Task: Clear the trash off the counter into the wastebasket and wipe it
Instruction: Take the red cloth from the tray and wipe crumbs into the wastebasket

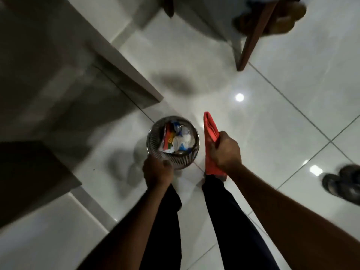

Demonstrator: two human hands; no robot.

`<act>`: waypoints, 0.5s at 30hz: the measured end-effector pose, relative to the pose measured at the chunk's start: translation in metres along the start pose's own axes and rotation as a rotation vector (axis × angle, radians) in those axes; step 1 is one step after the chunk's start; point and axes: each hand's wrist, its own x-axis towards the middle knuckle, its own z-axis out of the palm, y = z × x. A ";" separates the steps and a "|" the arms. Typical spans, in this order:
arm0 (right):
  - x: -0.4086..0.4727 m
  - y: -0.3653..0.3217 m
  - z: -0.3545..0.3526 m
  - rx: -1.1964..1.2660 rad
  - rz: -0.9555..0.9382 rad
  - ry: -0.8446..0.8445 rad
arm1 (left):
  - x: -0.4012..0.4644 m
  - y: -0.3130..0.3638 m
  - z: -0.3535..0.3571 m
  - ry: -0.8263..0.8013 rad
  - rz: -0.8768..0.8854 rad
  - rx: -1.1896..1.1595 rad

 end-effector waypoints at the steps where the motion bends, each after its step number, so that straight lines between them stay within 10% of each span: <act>1: 0.005 0.003 0.012 0.030 -0.006 -0.029 | 0.017 -0.010 0.010 -0.018 -0.159 -0.053; 6: 0.015 0.010 0.053 0.228 -0.042 -0.070 | 0.065 -0.038 0.055 -0.338 -0.513 -0.734; 15: -0.037 -0.053 -0.057 0.202 -0.082 -0.062 | -0.032 -0.010 -0.053 -0.348 -0.392 -0.852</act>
